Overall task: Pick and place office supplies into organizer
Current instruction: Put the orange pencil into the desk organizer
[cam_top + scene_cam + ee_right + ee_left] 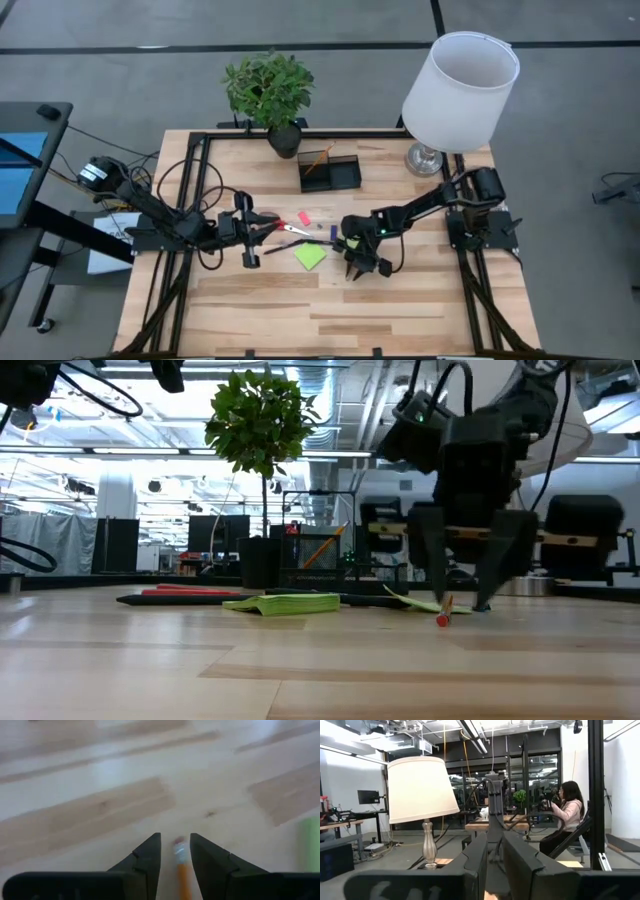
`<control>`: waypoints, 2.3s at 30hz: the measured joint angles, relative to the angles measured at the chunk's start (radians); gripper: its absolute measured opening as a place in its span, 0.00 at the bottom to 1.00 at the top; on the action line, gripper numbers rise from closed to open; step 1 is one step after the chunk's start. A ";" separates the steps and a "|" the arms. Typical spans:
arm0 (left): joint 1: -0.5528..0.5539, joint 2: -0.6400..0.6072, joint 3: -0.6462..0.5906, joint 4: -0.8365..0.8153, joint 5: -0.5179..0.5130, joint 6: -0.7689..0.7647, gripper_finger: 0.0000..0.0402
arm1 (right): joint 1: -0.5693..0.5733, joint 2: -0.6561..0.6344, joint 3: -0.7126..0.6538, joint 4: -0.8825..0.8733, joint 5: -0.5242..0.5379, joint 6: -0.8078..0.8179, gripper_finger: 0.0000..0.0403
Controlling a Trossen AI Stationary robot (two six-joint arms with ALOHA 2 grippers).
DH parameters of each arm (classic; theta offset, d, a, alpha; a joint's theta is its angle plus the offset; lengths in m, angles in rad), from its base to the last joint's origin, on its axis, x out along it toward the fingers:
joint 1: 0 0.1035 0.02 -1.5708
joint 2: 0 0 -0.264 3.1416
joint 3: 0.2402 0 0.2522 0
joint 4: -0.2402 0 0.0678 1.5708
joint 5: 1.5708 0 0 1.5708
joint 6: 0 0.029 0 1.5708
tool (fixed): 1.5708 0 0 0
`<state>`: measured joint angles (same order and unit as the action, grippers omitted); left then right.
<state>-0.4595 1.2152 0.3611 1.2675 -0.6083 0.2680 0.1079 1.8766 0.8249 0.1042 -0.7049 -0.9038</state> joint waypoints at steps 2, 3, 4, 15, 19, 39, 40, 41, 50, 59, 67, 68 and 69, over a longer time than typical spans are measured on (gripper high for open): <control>0.000 0.000 0.000 -0.001 0.000 0.000 0.13 | -0.014 0.027 0.005 0.041 -0.026 0.006 0.25; 0.000 0.000 0.000 0.000 0.000 0.000 0.13 | -0.022 0.038 0.005 0.045 -0.035 0.009 0.25; 0.000 0.000 0.000 0.000 0.001 0.000 0.13 | -0.029 0.046 0.003 0.050 -0.047 0.015 0.25; 0.000 0.000 0.000 -0.009 -0.005 -0.007 0.13 | -0.066 0.096 0.004 0.120 -0.113 0.022 0.25; 0.000 0.000 0.000 -0.020 -0.002 -0.029 0.13 | -0.062 0.096 0.004 0.116 -0.114 0.032 0.25; 0.000 0.000 0.000 -0.041 0.000 -0.047 0.13 | -0.096 0.159 0.007 0.159 -0.173 0.152 0.03; 0.000 0.000 0.000 -0.046 0.000 -0.047 0.13 | -0.104 0.164 0.007 0.162 -0.187 0.166 0.03; 0.000 0.000 0.000 -0.051 0.000 -0.047 0.13 | -0.111 0.168 0.007 0.167 -0.198 0.177 0.02; 0.000 0.000 0.000 -0.052 0.000 -0.047 0.13 | -0.121 0.119 0.002 0.155 -0.140 0.234 0.01; 0.000 0.000 0.000 -0.052 0.000 -0.047 0.13 | -0.078 0.031 0.037 0.144 -0.048 0.335 0.00; 0.000 0.000 0.000 -0.065 0.000 -0.062 0.13 | -0.053 -0.019 0.122 0.141 0.027 0.419 0.00; 0.000 0.000 0.000 -0.067 0.000 -0.067 0.13 | -0.051 -0.026 0.132 0.155 0.037 0.434 0.00; 0.000 0.000 0.000 -0.071 0.000 -0.071 0.13 | -0.049 -0.036 0.137 0.177 0.054 0.452 0.00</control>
<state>-0.4595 1.2156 0.3607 1.1969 -0.6080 0.1974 0.0589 1.8409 0.9615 0.2817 -0.6507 -0.4519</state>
